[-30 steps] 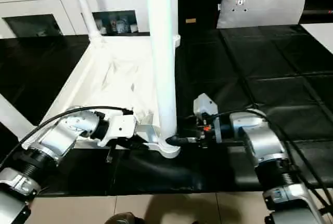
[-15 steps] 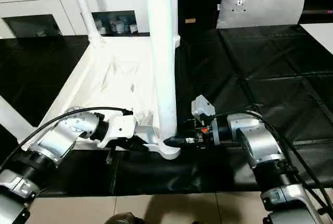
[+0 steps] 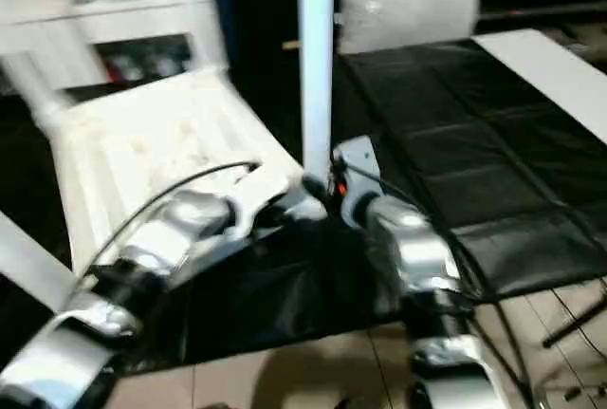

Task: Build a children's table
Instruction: Rotate leg to tighten

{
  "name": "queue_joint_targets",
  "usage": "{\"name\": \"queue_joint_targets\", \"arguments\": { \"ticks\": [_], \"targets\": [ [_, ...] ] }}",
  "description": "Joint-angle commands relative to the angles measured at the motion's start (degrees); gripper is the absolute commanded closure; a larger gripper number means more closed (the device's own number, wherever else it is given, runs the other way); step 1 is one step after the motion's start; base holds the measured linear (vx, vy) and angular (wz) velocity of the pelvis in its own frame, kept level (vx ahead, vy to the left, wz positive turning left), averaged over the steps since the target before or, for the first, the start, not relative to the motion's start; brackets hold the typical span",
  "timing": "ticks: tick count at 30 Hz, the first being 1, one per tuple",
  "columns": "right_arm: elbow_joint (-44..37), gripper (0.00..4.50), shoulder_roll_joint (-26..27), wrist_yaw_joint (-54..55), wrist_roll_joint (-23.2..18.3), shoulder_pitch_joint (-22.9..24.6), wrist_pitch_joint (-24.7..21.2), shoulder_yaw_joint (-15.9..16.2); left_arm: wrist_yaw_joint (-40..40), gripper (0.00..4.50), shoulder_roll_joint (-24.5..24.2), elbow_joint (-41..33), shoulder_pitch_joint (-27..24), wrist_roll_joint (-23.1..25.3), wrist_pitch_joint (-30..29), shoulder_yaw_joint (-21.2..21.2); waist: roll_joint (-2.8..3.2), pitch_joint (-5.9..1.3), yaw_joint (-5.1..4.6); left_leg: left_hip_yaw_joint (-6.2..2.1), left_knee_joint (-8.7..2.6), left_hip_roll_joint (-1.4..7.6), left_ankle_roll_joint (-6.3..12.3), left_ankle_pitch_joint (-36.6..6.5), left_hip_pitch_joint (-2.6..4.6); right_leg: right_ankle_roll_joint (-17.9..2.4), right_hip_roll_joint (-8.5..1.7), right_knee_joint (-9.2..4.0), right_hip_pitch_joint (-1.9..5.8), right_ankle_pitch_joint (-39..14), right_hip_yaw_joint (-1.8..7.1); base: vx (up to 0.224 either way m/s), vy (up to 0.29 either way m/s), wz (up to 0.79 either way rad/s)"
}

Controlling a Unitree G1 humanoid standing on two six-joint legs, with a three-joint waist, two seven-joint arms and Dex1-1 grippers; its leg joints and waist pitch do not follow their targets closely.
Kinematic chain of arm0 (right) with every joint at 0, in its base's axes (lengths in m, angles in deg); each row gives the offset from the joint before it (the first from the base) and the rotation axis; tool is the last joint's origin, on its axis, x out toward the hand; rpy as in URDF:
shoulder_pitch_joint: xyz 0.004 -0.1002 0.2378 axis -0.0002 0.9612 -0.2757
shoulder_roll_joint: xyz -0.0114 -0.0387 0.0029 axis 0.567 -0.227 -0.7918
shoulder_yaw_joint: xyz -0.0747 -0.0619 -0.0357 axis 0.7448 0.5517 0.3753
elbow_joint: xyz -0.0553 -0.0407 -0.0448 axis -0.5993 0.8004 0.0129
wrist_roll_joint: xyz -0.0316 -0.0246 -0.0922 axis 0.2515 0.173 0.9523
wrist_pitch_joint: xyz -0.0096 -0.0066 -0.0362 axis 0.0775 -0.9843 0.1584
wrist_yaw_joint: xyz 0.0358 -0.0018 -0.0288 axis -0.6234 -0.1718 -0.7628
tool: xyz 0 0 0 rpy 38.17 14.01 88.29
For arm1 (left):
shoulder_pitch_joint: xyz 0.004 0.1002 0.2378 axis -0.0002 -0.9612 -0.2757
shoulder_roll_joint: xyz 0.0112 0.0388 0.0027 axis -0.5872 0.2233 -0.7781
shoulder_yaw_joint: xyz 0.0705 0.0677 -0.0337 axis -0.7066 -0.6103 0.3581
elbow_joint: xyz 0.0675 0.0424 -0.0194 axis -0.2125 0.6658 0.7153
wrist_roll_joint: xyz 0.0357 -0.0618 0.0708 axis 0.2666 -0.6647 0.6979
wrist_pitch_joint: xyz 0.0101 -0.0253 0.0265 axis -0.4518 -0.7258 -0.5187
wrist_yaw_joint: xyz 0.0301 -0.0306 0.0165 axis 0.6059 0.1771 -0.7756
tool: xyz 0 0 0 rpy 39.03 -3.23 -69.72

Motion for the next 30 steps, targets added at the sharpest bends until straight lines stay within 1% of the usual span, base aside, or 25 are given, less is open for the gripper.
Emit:
{"name": "queue_joint_targets", "arguments": {
  "ticks": [1,2,3,4,5,6,7,8,10,12,13,15,16,17,18,19,20,21,22,25,26,27,28,29,30],
  "targets": [
    [1.0,2.60,2.5,0.3,-0.7,-0.4,0.4,1.8,0.2,4.50,1.4,-1.9,2.2,0.2,2.4,-1.2,-0.77,-3.74,0.04,-2.83,-4.47,3.30,1.53,-17.7,0.46,2.1,-6.10,-6.06,2.69,-27.8,3.80,0.000,0.000,0.00],
    [0.7,2.25,2.4,0.0,0.0,-0.3,1.0,2.4,0.4,4.50,1.5,-2.1,2.0,0.1,2.1,-1.2,-0.68,-3.85,0.15,-2.75,-4.40,3.18,1.91,-16.2,0.25,1.8,-6.16,-5.93,2.82,-26.8,3.88,0.000,0.000,0.00],
    [0.7,1.90,2.3,-0.4,0.3,-0.1,2.0,2.6,0.5,4.50,1.5,-2.3,1.8,0.1,2.0,-1.1,-0.73,-4.20,0.53,-2.70,-4.45,3.42,3.16,-11.8,-0.13,0.5,-5.99,-5.21,3.00,-22.3,4.25,0.000,0.000,0.00],
    [0.5,1.90,2.4,-0.2,0.5,0.0,2.3,2.5,0.4,4.50,1.4,-2.4,1.7,0.2,1.8,-1.1,-0.67,-4.34,0.66,-2.76,-4.46,3.56,3.59,-10.4,-0.29,-0.1,-5.96,-4.82,3.12,-20.2,4.39,0.000,0.000,0.00],
    [-0.7,1.90,2.6,-1.3,-0.6,0.5,2.7,1.8,0.8,4.50,0.9,-2.5,1.5,0.2,2.4,-1.2,-0.66,-4.58,0.91,-2.85,-4.47,3.87,4.60,-7.9,-0.52,-1.3,-5.91,-4.10,3.21,-16.4,4.63,0.000,0.000,0.00],
    [-1.0,1.70,2.6,-1.4,-0.8,0.7,2.7,1.7,0.8,4.50,0.7,-2.5,1.4,0.1,2.6,-1.2,-0.55,-4.84,1.29,-2.87,-4.35,4.14,5.40,-5.5,-0.50,-2.5,-5.99,-3.52,3.12,-13.0,4.93,0.000,0.000,0.00],
    [-1.6,1.70,2.6,-1.6,-1.0,0.9,2.7,1.5,0.9,4.50,0.5,-2.4,1.4,0.0,2.8,-1.1,-0.34,-4.87,1.47,-2.88,-4.26,4.17,5.73,-4.4,-0.61,-3.1,-6.01,-3.15,3.13,-11.4,5.03,0.000,0.000,0.00],
    [-2.4,1.55,1.4,-3.5,-1.6,1.5,4.0,2.2,2.2,4.50,-0.4,-2.4,0.9,-0.3,4.7,-1.3,-0.20,-4.94,1.80,-2.84,-4.22,4.28,6.30,-3.4,-0.56,-4.0,-5.90,-2.82,3.03,-9.1,5.11,0.000,0.000,0.00],
    [-3.4,1.44,-0.4,-5.9,-1.9,2.5,5.0,2.8,4.0,4.50,-1.5,-2.7,0.1,-0.6,6.3,-1.6,-0.18,-4.99,2.31,-2.66,-4.17,4.37,6.83,-3.5,-0.51,-4.4,-5.95,-2.58,3.09,-7.9,5.21,0.000,0.000,0.00],
    [-4.5,1.32,-2.5,-9.5,-2.7,3.6,6.0,3.0,6.8,4.50,-2.9,-3.2,-1.0,-0.9,8.7,-2.2,-0.15,-5.28,3.06,-2.71,-4.01,4.62,7.68,-1.9,-0.56,-5.1,-6.08,-1.97,3.03,-5.3,5.41,0.000,0.000,0.00],
    [-4.8,1.15,-3.3,-10.7,-2.9,3.9,6.3,3.0,7.3,4.50,-3.3,-3.4,-1.3,-1.0,8.7,-2.3,-0.24,-5.18,3.11,-2.64,-4.02,4.63,7.86,-1.9,-0.66,-5.2,-6.04,-1.99,2.96,-5.2,5.47,0.000,0.000,0.00],
    [-5.5,1.01,-6.0,-14.7,-3.8,4.7,7.1,2.5,9.3,4.50,-4.8,-3.5,-2.0,-1.0,10.5,-2.7,-0.26,-4.87,3.74,-2.32,-4.02,4.47,7.38,-4.2,-0.62,-4.8,-5.98,-2.40,2.75,-9.2,5.49,0.000,0.000,0.00],
    [-5.5,0.96,-6.0,-14.7,-3.8,4.7,7.1,2.5,9.3,4.50,-4.8,-3.5,-2.0,-1.0,10.5,-2.7,-0.26,-4.87,3.74,-2.32,-4.02,4.47,7.38,-4.2,-0.62,-4.8,-5.98,-2.40,2.75,-9.2,5.49,0.000,0.000,0.00],
    [-6.0,0.85,-8.6,-18.7,-4.7,5.1,7.7,2.3,11.4,4.50,-6.2,-3.3,-2.4,-1.0,12.7,-3.2,-0.34,-4.65,4.15,-2.23,-4.18,4.47,6.42,-6.8,-0.27,-3.7,-5.80,-3.02,2.52,-13.7,5.36,0.000,0.000,0.00],
    [-6.4,0.85,-11.8,-23.8,-5.6,5.4,8.6,2.4,14.4,4.50,-7.7,-3.1,-2.9,-1.2,15.7,-3.9,-0.31,-4.61,4.43,-2.23,-4.20,4.47,6.24,-7.8,-0.12,-3.2,-5.80,-3.28,2.53,-15.2,5.31,0.000,0.000,0.00],
    [-6.5,0.61,-11.9,-24.1,-5.7,5.4,8.7,2.4,14.5,4.50,-7.8,-3.1,-2.9,-1.3,15.8,-3.9,-0.35,-4.52,4.59,-2.20,-4.28,4.64,5.88,-9.0,0.01,-2.3,-5.74,-3.33,2.39,-16.7,5.43,0.000,0.000,0.00],
    [-6.7,0.56,-14.2,-27.9,-6.3,5.4,8.5,3.0,16.4,4.50,-8.8,-3.1,-3.2,-1.5,17.4,-4.4,-0.29,-4.44,4.70,-2.23,-4.34,4.69,5.51,-9.4,0.05,-2.0,-5.67,-3.50,2.30,-17.5,5.37,0.000,0.000,0.00],
    [-6.9,0.54,-16.9,-32.6,-6.9,5.3,8.0,4.0,19.1,4.50,-10.1,-3.3,-3.4,-1.8,19.2,-5.1,-0.46,-4.45,4.90,-2.29,-4.33,4.73,5.50,-9.7,-0.03,-1.8,-5.68,-3.42,2.37,-18.0,5.40,0.000,0.000,0.00],
    [-7.0,0.47,-18.2,-34.8,-7.2,5.2,7.8,4.5,20.5,4.50,-10.7,-3.5,-3.5,-1.9,20.1,-5.4,-0.43,-4.50,5.04,-2.27,-4.30,4.70,5.57,-9.6,-0.03,-1.8,-5.71,-3.40,2.36,-17.9,5.40,0.000,0.000,0.00],
    [-6.7,0.18,-19.8,-37.6,-7.2,4.8,8.0,5.5,22.9,4.50,-11.7,-3.9,-3.8,-2.0,21.3,-6.2,-0.54,-4.53,5.79,-2.10,-4.09,4.53,5.53,-8.8,-0.07,-2.4,-5.73,-3.28,2.10,-18.0,5.45,0.000,0.000,0.00],
    [-6.2,0.18,-20.6,-38.7,-6.6,4.3,9.4,6.0,25.0,4.50,-12.5,-4.5,-4.1,-2.3,21.9,-6.8,-0.70,-4.67,6.06,-2.08,-4.04,4.47,5.56,-7.8,-0.21,-2.6,-5.85,-3.15,2.24,-17.7,5.46,0.000,0.000,0.00],
    [-5.4,0.18,-22.0,-42.0,-6.5,3.3,10.5,7.2,29.8,4.50,-13.8,-6.1,-4.8,-3.5,23.4,-7.8,-1.08,-4.73,6.11,-2.06,-4.07,4.58,5.70,-7.4,-0.33,-2.6,-5.85,-3.02,2.29,-17.4,5.51,0.000,0.000,0.00],
    [-5.4,0.18,-22.3,-42.8,-6.6,3.1,10.7,7.5,30.4,4.50,-14.1,-6.3,-4.9,-3.6,23.7,-8.1,-1.06,-4.84,6.28,-2.12,-4.01,4.61,5.96,-6.9,-0.42,-2.9,-5.89,-2.74,2.35,-16.9,5.48,0.000,0.000,0.00],
    [-5.2,0.18,-22.8,-45.2,-7.3,2.8,10.4,8.3,32.1,4.50,-14.8,-6.8,-5.1,-3.8,25.0,-8.7,-1.01,-4.82,6.45,-2.15,-3.99,5.00,6.68,-5.9,-0.28,-3.3,-5.71,-2.51,1.99,-15.6,5.65,0.000,0.000,0.00],
    [-5.0,0.32,-23.0,-47.4,-8.2,2.5,9.9,8.7,33.6,4.50,-15.3,-7.0,-5.2,-4.1,25.9,-9.1,-0.82,-4.87,6.88,-2.12,-3.93,5.13,6.91,-6.0,-0.13,-3.8,-5.72,-2.35,1.83,-15.2,5.77,0.000,0.000,0.00]
  ]
}}
